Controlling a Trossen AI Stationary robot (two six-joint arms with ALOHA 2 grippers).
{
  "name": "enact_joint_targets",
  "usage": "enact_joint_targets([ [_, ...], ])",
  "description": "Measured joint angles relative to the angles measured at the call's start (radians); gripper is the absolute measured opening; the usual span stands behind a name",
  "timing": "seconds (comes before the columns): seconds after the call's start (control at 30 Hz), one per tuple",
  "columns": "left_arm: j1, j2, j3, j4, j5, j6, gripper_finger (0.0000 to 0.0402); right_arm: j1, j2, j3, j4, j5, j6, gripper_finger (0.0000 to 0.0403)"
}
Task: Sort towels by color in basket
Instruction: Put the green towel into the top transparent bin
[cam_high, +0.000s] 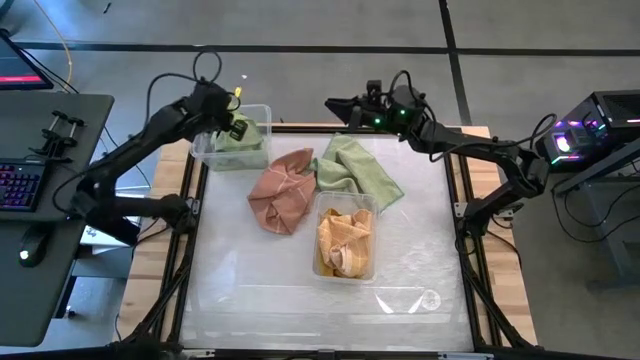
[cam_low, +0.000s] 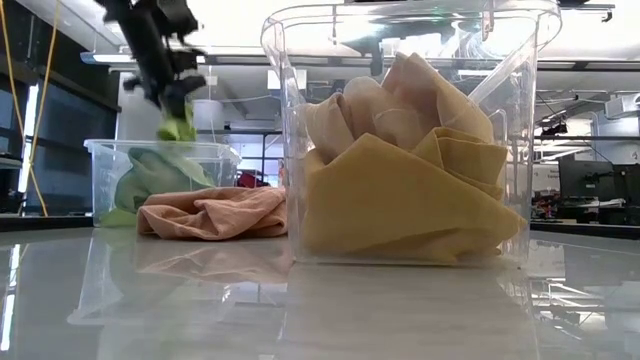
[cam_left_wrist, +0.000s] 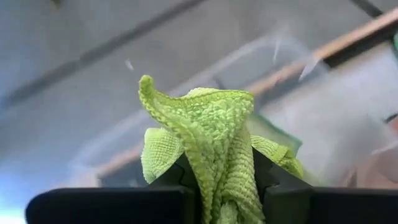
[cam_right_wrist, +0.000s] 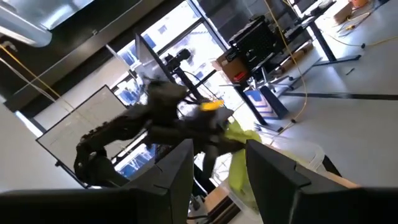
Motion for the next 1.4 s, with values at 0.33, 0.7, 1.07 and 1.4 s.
enact_joint_targets([
  [0.33, 0.101, 0.248, -0.016, -0.063, 0.193, -0.09, 0.0104, 0.04, 0.0, 0.0, -0.026, -0.008, 0.02, 0.014],
  [0.7, 0.163, 0.302, 0.212, -0.385, 0.362, 0.014, 0.0203, 0.053, 0.001, 0.0, -0.048, -0.045, 0.021, 0.014],
  [1.07, 0.166, 0.301, 0.402, -0.567, 0.319, -0.001, 0.0202, 0.049, 0.001, 0.0, -0.077, -0.047, 0.013, 0.014],
  [1.4, 0.201, 0.323, 0.315, -0.426, 0.349, 0.059, 0.023, 0.049, 0.001, 0.0, -0.096, -0.048, 0.01, 0.014],
])
